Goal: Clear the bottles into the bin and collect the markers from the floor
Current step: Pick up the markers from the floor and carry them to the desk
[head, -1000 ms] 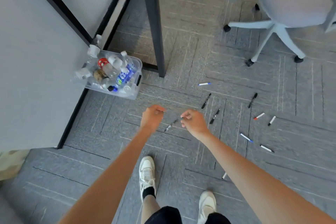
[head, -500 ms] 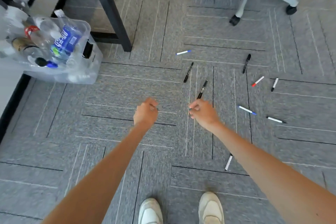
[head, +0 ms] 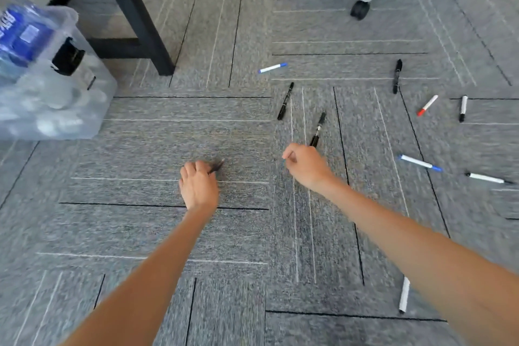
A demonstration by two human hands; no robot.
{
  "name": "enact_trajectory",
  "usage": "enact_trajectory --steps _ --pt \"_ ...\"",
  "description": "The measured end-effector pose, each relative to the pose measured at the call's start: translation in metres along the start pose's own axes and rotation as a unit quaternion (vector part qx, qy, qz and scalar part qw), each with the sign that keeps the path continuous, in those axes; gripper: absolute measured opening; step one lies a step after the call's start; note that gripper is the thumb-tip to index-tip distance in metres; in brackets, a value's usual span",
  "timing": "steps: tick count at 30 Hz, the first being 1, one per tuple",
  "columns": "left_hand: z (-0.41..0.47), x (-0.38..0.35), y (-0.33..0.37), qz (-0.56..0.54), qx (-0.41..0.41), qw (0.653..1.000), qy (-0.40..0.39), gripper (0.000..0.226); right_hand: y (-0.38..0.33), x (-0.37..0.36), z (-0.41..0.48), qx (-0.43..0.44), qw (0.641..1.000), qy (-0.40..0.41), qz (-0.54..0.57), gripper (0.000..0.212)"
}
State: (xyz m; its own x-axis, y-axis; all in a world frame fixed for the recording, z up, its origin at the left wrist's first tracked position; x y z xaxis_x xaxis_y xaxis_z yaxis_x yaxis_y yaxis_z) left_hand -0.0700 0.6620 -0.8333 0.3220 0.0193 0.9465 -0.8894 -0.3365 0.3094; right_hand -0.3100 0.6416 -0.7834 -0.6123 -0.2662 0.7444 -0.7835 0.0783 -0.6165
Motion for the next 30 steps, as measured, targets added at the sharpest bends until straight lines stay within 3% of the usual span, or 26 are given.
enact_trajectory --steps 3,5,8,10,12,15,17,22,26,30 --pt "0.004 0.0 0.01 -0.01 -0.041 0.999 0.009 0.022 0.014 0.007 0.019 -0.013 0.994 0.098 -0.055 0.008" --pt "0.006 0.001 0.02 -0.039 -0.045 0.998 -0.019 0.019 0.024 0.013 0.03 -0.05 0.987 0.131 -0.072 0.022" --pt "0.008 -0.003 0.035 -0.099 -0.072 0.99 -0.067 0.021 0.042 0.016 0.047 -0.098 0.981 0.061 -0.153 0.049" --pt "0.009 -0.006 0.044 -0.146 -0.088 0.983 -0.074 0.021 0.051 0.015 0.054 -0.119 0.977 0.004 -0.177 0.057" --pt "0.013 -0.011 0.054 -0.186 -0.091 0.975 -0.078 0.02 0.054 0.014 0.06 -0.101 0.976 0.014 -0.192 0.054" --pt "0.02 -0.017 0.069 -0.213 -0.103 0.968 -0.087 0.018 0.052 0.018 0.063 -0.063 0.974 0.092 -0.196 0.043" --pt "0.024 -0.021 0.08 -0.225 -0.113 0.963 -0.096 0.018 0.054 0.023 0.064 -0.081 0.974 0.121 -0.176 0.043" --pt "0.035 -0.023 0.116 -0.204 -0.139 0.965 -0.091 0.02 0.07 0.033 0.056 -0.155 0.981 0.118 -0.005 0.039" --pt "0.052 -0.025 0.156 -0.094 -0.158 0.982 -0.052 0.026 0.09 0.041 0.043 -0.16 0.974 0.131 0.091 0.033" --pt "0.078 -0.037 0.199 0.02 -0.186 0.981 -0.045 0.054 0.105 0.052 0.02 -0.152 0.973 0.113 0.129 0.031"
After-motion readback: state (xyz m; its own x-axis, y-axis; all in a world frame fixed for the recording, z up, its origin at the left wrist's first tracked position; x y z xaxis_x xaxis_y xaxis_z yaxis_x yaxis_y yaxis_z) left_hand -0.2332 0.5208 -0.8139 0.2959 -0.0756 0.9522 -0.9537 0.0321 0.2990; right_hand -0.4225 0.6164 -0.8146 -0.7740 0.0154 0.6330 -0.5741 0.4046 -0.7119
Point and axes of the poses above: each hand's wrist, its own z-axis towards the middle knuckle, its own x-axis out of the back of the hand, y = z × x, the point moved 2 cm from there along z, towards the middle knuckle, and after that the axes turned 2 degrees about z, right-handed, at the moved point
